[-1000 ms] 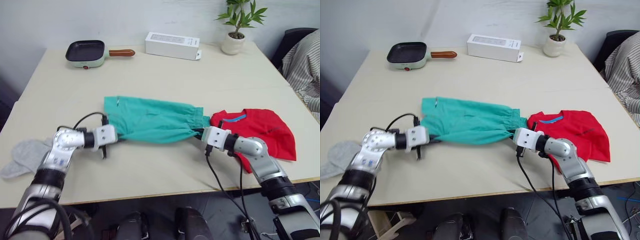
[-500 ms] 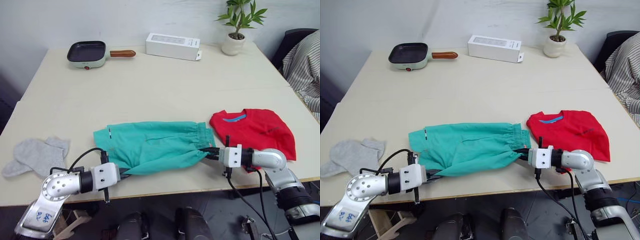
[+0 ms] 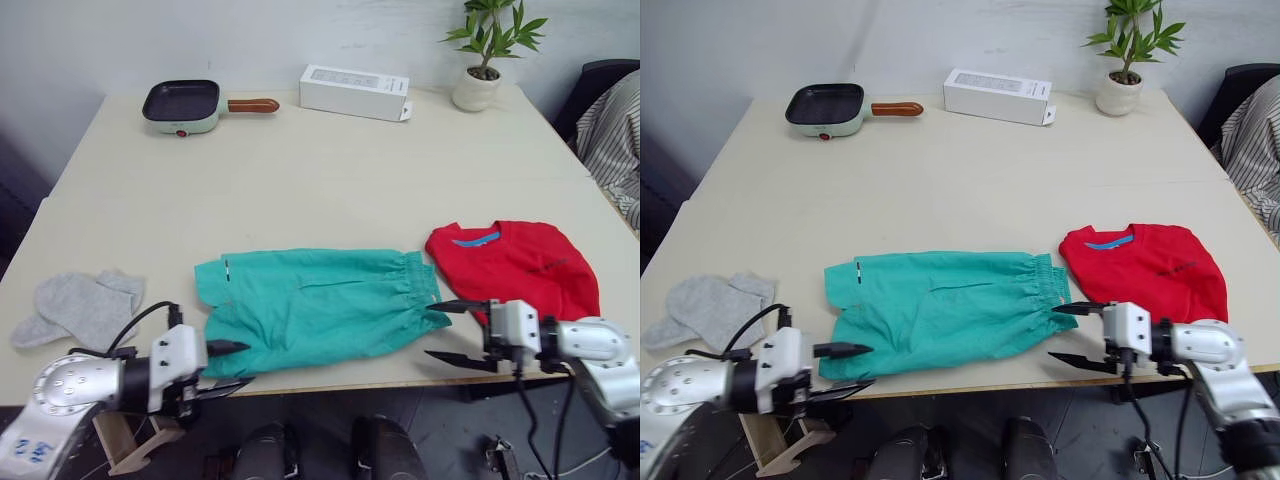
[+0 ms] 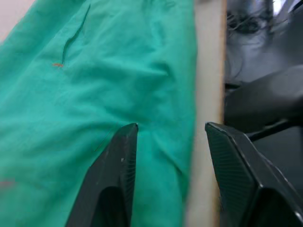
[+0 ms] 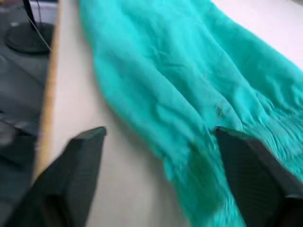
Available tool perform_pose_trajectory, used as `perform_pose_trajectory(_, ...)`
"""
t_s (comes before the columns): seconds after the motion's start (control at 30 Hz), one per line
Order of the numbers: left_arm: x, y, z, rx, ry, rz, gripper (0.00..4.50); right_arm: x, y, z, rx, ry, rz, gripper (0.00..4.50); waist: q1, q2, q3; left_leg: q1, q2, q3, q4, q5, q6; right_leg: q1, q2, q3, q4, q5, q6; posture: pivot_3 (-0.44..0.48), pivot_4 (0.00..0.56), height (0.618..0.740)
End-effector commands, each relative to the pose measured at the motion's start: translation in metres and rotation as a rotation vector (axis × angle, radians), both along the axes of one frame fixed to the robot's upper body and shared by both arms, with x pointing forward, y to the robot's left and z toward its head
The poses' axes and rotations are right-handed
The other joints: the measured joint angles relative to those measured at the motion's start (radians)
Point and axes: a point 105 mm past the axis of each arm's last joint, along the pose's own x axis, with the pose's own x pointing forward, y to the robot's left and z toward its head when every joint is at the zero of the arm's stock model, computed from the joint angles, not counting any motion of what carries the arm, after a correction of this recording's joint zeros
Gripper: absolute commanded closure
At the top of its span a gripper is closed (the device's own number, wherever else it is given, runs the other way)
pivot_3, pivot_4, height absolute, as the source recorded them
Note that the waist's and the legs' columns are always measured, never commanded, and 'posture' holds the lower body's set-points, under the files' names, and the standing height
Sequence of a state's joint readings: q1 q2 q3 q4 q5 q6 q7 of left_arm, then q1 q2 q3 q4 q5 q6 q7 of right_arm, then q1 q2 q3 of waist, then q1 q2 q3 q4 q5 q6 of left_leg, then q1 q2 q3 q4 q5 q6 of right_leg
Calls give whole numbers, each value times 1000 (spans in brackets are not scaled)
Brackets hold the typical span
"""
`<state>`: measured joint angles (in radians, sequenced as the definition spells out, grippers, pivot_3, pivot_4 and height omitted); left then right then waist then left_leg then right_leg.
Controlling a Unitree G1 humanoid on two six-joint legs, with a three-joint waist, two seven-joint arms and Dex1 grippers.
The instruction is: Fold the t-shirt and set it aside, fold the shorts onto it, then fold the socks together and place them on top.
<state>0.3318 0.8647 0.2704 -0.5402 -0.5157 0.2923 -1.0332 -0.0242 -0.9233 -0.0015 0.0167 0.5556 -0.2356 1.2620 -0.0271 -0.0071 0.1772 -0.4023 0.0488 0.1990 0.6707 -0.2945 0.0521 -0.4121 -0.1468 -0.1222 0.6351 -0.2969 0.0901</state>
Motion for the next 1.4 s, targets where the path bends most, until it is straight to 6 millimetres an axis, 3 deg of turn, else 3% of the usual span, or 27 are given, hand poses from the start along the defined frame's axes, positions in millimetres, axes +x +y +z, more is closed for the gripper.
perform_pose_trajectory(0.03, -7, 8, 33, -156, 50, 15, 2248, -17, 12, 42, 152, 78, 23, 836, 1, 0, 0, 0, 0, -1, -1, 0, -1, 1, 0, -1, -1, 0, 0, 0, 150, 740)
perform_pose_trajectory(0.07, -6, 12, 40, -199, 56, 40, 2248, -21, 17, 50, 201, 116, 26, 836, 1, 0, 0, 0, 0, -2, -2, -2, -4, 1, 0, -2, -3, -1, -1, 0, 150, 740)
perform_pose_trajectory(0.1, -2, 15, 45, -227, 46, 64, 2546, -23, 21, 56, 239, 150, 11, 1163, 0, 0, 0, 0, 0, -3, -4, -1, -3, 2, 1, -2, -6, -1, -3, 0, 150, 740)
perform_pose_trajectory(0.17, 13, 14, 47, -233, -3, 97, 2767, -27, 38, 56, 259, 174, 25, 1410, 2, 0, 0, 0, 0, -3, -5, 0, -2, 3, 1, -3, -7, -1, -3, 0, 150, 740)
perform_pose_trajectory(0.27, 37, -2, 43, -211, -126, 108, 3690, -13, 62, 47, 299, 128, -36, 2443, 6, -1, -1, 0, -1, -3, -6, 2, -5, 3, 1, -3, -8, -1, -3, 0, 150, 740)
perform_pose_trajectory(0.37, 55, -23, 26, -137, -201, 79, 4500, 1, 89, 34, 325, 90, -113, 3524, 9, -2, -1, -2, -2, -1, -6, 2, -6, 0, 1, -3, -9, 0, -2, 0, 150, 740)
perform_pose_trajectory(0.47, 68, -39, 15, -184, -194, 108, 4500, 9, 113, 21, 294, 44, -149, 4464, 11, -2, -1, -3, -3, 0, -7, 1, -7, -1, 1, -4, -7, 1, 0, 0, 150, 740)
perform_pose_trajectory(0.6, 78, -59, -9, -119, -169, 94, 4500, 30, 141, 8, 340, 85, -292, 4464, 2, -3, -2, -3, -1, 0, -7, 3, -4, -2, 4, -6, -6, 1, 0, 0, 150, 740)
perform_pose_trajectory(0.7, 83, -71, -29, -48, -144, 111, 4500, 42, 152, -5, 245, 44, -343, 4464, -1, -3, -2, -3, 0, 0, -7, 3, -4, -2, 5, -5, -5, 1, 0, 0, 150, 740)
perform_pose_trajectory(0.83, 100, -75, -40, -17, -135, 247, 4500, 58, 142, -16, 222, -7, -497, 4464, 1, -3, -2, -3, 0, 1, -6, 2, -6, -2, 5, -6, -5, 1, 0, 0, 150, 740)
perform_pose_trajectory(0.93, 90, -73, -57, 95, -94, 205, 4500, 61, 123, -22, 228, -62, -577, 4464, 2, -4, -3, -3, -1, 0, -6, 2, -5, -1, 4, -6, -5, 1, 0, 0, 150, 740)
perform_pose_trajectory(1.1, 86, -56, -67, 119, -42, 272, 4500, 68, 67, -36, 321, -51, -851, 4464, 0, -3, -5, 0, 0, 0, -7, 1, -8, 0, 5, -5, -5, 1, 0, 0, 150, 740)
perform_pose_trajectory(1.17, 88, -53, -65, 87, -30, 298, 4500, 70, 56, -31, 431, -14, -911, 4464, 0, -3, -6, 1, 1, 0, -7, 1, -9, 2, 6, -5, -5, 1, 0, 0, 150, 740)
perform_pose_trajectory(1.27, 92, -52, -62, 83, -39, 303, 4500, 70, 55, -21, 560, 39, -876, 4464, -1, -3, -7, 1, 1, 0, -7, 2, -10, 2, 6, -4, -6, 0, -1, 0, 150, 740)
perform_pose_trajectory(1.37, 97, -61, -45, -29, -96, 265, 4500, 74, 52, -16, 607, 81, -881, 4464, 1, -3, -7, 1, 1, 0, -7, 2, -9, 2, 5, -3, -5, 0, -1, 0, 150, 740)
perform_pose_trajectory(1.4, 99, -65, -28, -127, -119, 254, 4500, 79, 47, -8, 673, 93, -919, 4464, 0, -2, -6, 1, 1, 0, -7, 2, -9, 2, 5, -3, -5, 0, -1, 0, 150, 740)
